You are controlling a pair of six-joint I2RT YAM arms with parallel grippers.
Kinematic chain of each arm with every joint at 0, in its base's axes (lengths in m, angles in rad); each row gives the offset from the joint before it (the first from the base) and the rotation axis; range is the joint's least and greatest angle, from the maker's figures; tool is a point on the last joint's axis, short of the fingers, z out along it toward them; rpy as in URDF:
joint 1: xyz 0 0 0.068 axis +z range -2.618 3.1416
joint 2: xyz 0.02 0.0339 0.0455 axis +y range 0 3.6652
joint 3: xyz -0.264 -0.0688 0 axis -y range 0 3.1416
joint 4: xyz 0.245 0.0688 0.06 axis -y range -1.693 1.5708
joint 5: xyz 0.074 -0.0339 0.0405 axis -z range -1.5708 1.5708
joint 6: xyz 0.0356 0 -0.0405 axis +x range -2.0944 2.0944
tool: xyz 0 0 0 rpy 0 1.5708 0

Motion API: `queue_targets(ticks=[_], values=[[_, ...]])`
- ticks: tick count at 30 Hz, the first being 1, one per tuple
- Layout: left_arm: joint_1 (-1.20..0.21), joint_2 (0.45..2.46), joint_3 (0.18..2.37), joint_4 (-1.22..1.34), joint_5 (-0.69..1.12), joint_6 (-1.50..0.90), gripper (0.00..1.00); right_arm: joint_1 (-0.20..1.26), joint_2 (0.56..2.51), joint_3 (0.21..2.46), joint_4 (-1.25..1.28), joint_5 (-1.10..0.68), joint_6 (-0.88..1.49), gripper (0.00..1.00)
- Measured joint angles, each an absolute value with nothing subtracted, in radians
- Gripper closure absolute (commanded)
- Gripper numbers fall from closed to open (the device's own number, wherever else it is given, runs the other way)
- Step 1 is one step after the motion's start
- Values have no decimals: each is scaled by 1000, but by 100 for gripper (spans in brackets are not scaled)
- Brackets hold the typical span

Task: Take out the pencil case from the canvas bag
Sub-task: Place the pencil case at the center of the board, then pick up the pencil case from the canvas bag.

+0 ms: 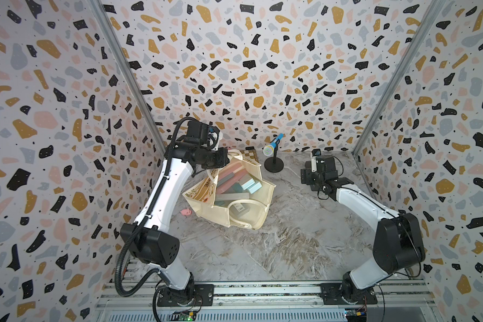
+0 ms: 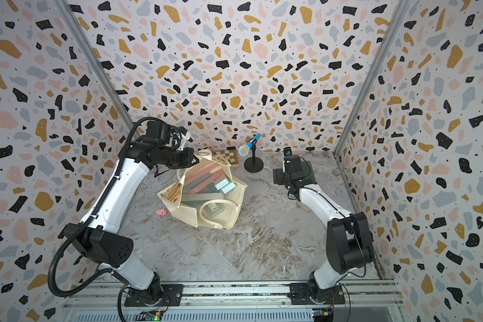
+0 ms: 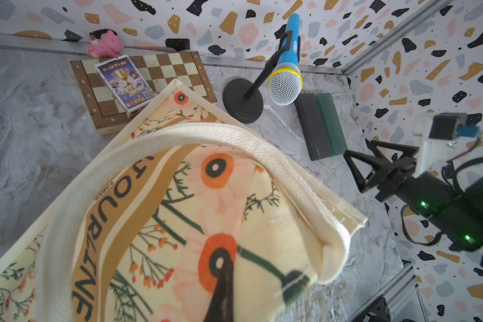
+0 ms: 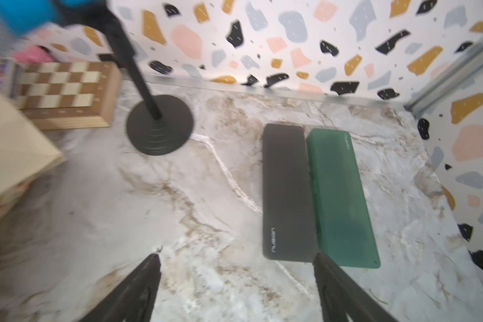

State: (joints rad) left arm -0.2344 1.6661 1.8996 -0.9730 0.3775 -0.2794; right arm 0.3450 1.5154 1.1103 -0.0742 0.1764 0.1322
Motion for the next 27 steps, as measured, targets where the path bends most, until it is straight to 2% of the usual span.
queue_targets(ticks=[9, 14, 21, 27], values=[[-230, 1610, 1803, -936, 460, -244, 100, 609, 1162, 892, -1, 177, 128, 18], [-230, 1567, 1728, -902, 528, -224, 100, 819, 1073, 843, 5, 167, 69, 23], [-230, 1563, 1705, -875, 572, -218, 100, 1092, 1097, 836, 5, 155, -7, 35], [-230, 1561, 1695, -866, 590, -215, 100, 1167, 1233, 842, 17, 174, -59, 38]])
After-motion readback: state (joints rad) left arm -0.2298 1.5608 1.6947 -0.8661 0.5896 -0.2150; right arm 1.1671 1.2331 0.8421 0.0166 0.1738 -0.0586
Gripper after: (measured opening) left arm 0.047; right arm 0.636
